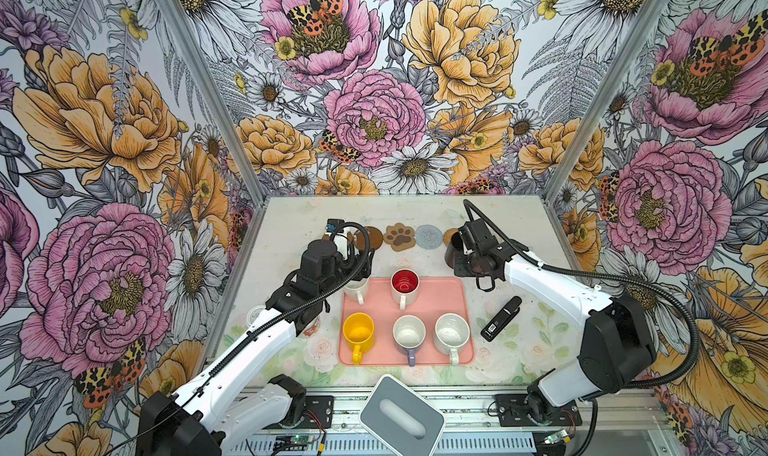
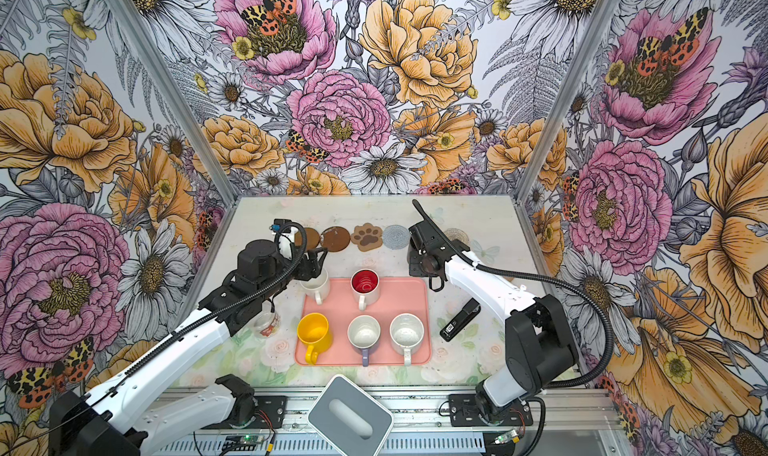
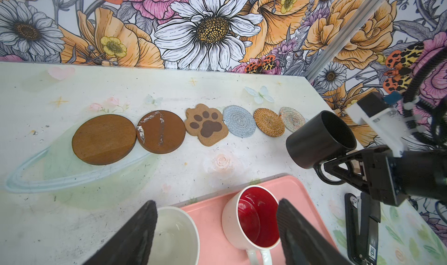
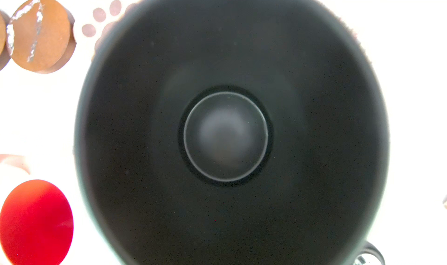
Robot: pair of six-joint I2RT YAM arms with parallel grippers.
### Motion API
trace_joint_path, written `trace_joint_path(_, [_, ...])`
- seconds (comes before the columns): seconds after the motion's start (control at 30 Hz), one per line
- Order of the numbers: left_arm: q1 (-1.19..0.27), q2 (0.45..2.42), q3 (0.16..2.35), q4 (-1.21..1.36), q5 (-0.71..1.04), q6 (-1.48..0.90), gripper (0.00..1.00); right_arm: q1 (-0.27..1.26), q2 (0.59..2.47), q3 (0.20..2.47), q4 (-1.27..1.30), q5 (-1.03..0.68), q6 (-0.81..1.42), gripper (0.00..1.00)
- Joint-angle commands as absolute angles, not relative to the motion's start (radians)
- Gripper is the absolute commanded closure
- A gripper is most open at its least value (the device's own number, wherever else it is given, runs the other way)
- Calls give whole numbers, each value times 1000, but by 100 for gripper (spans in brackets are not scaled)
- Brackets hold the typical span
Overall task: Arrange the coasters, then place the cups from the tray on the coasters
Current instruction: 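Lift the black mug with the right gripper and carry it toward the zigzag coaster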
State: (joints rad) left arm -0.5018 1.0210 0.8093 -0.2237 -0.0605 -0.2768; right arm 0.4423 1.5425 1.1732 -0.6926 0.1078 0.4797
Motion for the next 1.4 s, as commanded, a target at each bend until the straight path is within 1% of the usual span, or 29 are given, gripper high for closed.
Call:
trace_joint_path(0.0, [-504,1004,800,-203,-95,-268,21,399,1553,1241,-653,130,427,100])
trace_joint_path(0.3, [-503,998,784,-180,-106,-276,21,254,1633,1321,-670,128,342,100])
trace_joint_path(0.47, [-502,1002,776,-165,-121,-280,21,208,1707,1390,-669,177,293,100])
trace_joint_path(0.7, [-502,1005,773,-149,-135,-293,22,145,1827,1503,-667,182,248,100])
trace_joint_path(1.0, [-502,1008,777,-149,-139,-299,21,97,1922,1584,-644,133,234,100])
trace_joint_path(1.37, [-502,1006,779,-147,-146,-300,21,83,1972,1591,-602,114,231,100])
